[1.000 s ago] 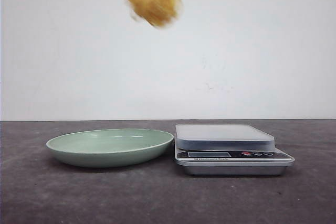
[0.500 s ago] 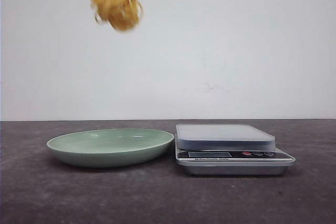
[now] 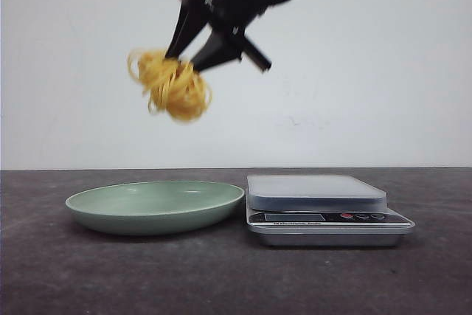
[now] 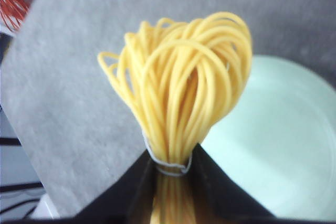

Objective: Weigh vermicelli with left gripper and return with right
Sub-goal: 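Lift the vermicelli with the right gripper and carry it toward the plate, then lower the vermicelli onto the green plate and open the right gripper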

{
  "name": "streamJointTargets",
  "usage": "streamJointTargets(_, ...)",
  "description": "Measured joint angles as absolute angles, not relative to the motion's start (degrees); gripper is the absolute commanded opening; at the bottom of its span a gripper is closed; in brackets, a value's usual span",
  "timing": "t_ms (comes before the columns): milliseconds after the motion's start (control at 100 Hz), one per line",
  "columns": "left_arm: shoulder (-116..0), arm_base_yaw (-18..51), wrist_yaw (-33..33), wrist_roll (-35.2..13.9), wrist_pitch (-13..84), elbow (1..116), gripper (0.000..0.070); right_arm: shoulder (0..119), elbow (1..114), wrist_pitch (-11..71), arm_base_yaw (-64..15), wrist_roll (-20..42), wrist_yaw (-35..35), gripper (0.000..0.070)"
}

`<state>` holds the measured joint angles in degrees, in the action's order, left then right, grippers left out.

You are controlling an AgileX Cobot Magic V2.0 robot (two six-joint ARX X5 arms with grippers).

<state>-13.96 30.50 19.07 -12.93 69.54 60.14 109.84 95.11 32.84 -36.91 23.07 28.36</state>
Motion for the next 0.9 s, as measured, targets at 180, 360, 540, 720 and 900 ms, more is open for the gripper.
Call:
streamJointTargets(180, -13.96, 30.50, 19.07, -12.93, 69.89, 60.14, 0.0273, 114.48, 95.13, 33.67, -36.91, 23.29, 28.67, 0.0000)
streamJointTargets(360, -13.96, 30.50, 19.09, -12.93, 70.08, 60.14, 0.0273, 118.28, 95.13, 33.76, -36.84, 23.42, 28.97, 0.0000)
streamJointTargets(540, -13.96, 30.50, 19.11, -12.93, 70.08, 60.14, 0.0273, 119.00, 95.13, 32.38, -37.23, 23.42, 29.10, 0.0000)
streamJointTargets(720, -13.96, 30.50, 19.11, -12.93, 70.08, 60.14, 0.0273, 119.00, 95.15, 32.10, -37.43, 24.16, 29.21, 0.0000)
streamJointTargets(900, -13.96, 30.50, 19.11, -12.93, 70.08, 60.14, 0.0273, 119.00, 95.15, 32.03, -37.52, 27.49, 26.96, 0.0000)
